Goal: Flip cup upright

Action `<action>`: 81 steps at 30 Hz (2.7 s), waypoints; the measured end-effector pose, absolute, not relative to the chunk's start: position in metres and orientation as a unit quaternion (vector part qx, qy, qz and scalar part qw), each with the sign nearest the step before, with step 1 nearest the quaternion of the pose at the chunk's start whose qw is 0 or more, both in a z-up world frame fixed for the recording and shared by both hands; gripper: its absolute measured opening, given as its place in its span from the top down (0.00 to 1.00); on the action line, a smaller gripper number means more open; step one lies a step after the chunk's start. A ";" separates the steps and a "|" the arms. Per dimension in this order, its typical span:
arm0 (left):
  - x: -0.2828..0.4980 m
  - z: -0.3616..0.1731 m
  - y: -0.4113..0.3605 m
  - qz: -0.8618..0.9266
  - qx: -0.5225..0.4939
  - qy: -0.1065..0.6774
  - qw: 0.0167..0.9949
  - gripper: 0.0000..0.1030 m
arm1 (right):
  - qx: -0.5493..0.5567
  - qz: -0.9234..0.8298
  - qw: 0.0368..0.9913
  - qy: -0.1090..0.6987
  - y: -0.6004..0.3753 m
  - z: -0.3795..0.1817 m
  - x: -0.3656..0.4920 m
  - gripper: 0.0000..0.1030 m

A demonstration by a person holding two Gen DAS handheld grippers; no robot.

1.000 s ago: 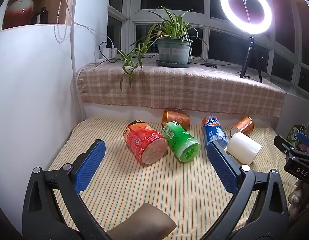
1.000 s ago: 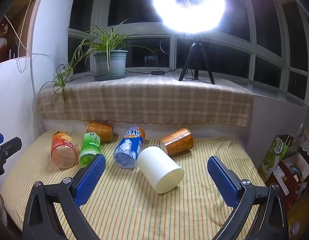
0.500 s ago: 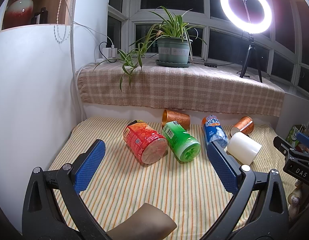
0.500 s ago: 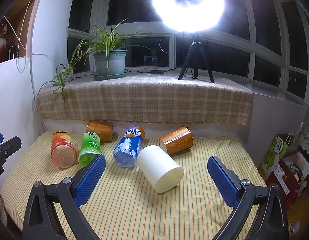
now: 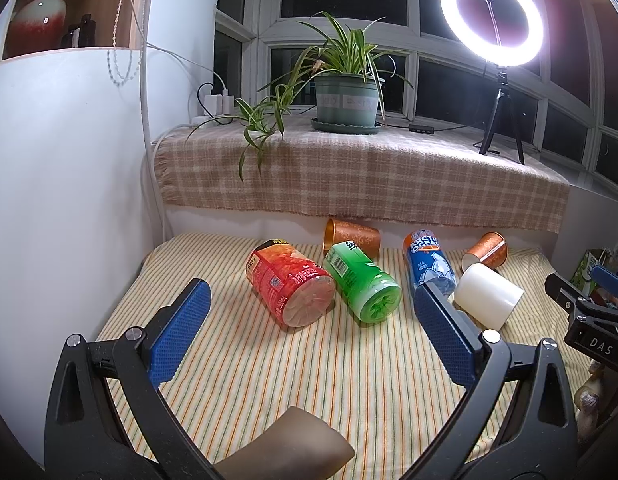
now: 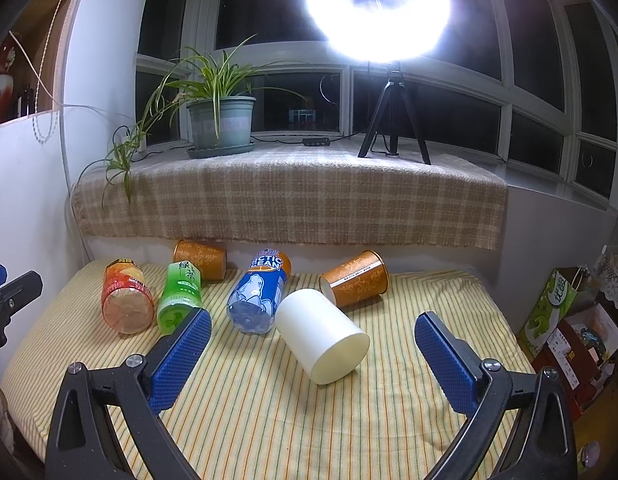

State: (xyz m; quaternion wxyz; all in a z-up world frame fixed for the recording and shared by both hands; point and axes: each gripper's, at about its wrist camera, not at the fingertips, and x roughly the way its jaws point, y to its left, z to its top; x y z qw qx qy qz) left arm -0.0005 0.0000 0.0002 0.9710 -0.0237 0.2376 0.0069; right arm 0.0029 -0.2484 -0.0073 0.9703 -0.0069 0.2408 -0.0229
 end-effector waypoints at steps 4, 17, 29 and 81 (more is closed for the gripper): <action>0.000 0.000 0.000 0.007 -0.024 0.238 0.971 0.00 | -0.007 -0.023 0.970 0.241 -0.248 -0.008 0.003 0.00; 0.000 0.000 0.000 0.008 -0.023 0.238 0.971 0.00 | -0.007 -0.021 0.970 0.243 -0.247 -0.010 0.003 0.00; 0.000 0.000 0.000 0.007 -0.023 0.238 0.971 0.00 | -0.008 -0.018 0.969 0.246 -0.246 -0.010 0.004 0.00; -0.037 -0.032 0.085 0.107 -0.055 0.285 0.951 0.00 | 0.001 0.233 0.856 0.462 -0.153 -0.053 0.192 0.14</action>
